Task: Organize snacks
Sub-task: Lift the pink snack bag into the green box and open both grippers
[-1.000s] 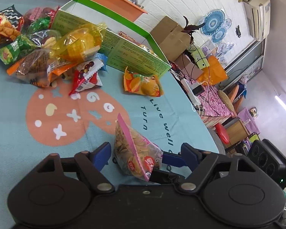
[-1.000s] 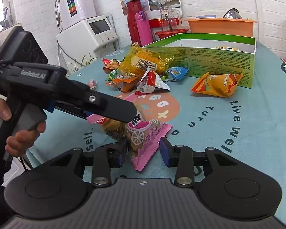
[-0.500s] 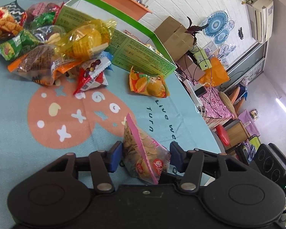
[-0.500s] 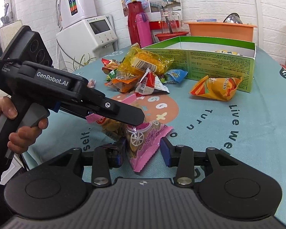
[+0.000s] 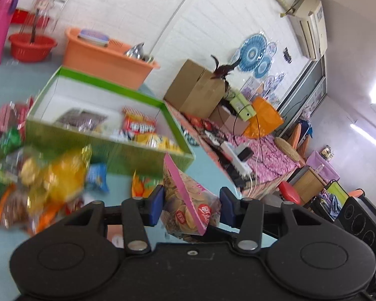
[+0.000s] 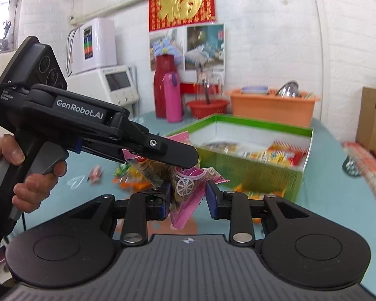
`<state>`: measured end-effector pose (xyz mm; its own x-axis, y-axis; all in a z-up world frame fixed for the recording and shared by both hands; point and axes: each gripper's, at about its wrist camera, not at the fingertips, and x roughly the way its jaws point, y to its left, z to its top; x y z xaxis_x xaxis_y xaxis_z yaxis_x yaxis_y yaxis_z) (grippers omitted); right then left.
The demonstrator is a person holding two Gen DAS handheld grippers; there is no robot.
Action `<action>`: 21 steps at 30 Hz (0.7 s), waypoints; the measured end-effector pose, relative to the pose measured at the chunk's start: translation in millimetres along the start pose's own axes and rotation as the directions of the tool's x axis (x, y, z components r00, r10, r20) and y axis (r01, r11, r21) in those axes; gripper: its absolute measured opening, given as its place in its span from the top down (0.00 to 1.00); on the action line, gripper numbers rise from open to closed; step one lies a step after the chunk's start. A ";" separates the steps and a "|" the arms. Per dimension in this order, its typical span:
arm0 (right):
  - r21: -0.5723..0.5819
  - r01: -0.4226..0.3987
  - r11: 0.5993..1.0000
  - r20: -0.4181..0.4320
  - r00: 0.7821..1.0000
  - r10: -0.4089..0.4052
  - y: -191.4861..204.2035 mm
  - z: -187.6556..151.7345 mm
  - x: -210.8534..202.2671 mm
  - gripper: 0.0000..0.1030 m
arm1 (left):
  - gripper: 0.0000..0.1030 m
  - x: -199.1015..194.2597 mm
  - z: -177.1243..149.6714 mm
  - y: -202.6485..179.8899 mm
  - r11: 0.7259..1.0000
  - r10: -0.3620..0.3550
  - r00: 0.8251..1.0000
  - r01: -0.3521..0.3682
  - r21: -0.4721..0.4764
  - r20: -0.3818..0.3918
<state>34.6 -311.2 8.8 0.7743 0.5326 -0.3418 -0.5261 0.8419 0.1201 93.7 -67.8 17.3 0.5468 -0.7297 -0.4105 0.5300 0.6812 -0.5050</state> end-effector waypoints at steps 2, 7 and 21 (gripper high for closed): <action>-0.007 0.017 1.000 0.031 0.999 -0.017 -6.2 9.3 6.9 0.50 | 0.53 4.5 12.5 -1.4 1.000 0.002 1.000 -0.002 0.016 0.018; 0.014 0.039 0.999 0.053 0.998 -0.040 -27.8 28.0 30.4 0.50 | 0.53 27.6 43.6 5.1 0.999 0.004 1.000 -0.006 0.053 0.030; 0.093 0.072 0.993 0.031 0.997 -0.075 -77.6 35.7 97.8 0.50 | 0.51 101.1 95.3 57.9 0.999 0.033 0.999 -0.034 -0.016 -0.034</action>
<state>163.7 -321.4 -0.7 0.8224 0.4701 -0.3203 -0.4338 0.8825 0.1814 241.5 -96.5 18.9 0.5415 -0.7083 -0.4529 0.5005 0.7044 -0.5033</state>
